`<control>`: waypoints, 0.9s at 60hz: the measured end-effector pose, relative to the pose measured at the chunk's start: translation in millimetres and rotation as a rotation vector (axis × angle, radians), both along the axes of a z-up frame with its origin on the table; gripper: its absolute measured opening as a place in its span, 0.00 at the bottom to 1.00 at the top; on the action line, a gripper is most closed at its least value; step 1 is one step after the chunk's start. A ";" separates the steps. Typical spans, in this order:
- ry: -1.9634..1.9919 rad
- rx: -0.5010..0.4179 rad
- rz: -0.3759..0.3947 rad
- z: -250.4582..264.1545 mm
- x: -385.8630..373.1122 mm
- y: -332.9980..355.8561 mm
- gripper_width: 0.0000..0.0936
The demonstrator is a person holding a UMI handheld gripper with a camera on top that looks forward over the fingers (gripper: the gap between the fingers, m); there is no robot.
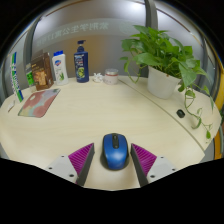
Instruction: Arrange mouse
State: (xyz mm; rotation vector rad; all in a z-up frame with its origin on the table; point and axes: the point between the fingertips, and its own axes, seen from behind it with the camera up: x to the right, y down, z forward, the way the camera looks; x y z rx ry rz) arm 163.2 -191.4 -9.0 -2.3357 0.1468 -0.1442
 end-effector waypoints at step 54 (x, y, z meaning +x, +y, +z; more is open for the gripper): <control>-0.118 0.363 -0.126 267.4 -99.7 112.1 0.42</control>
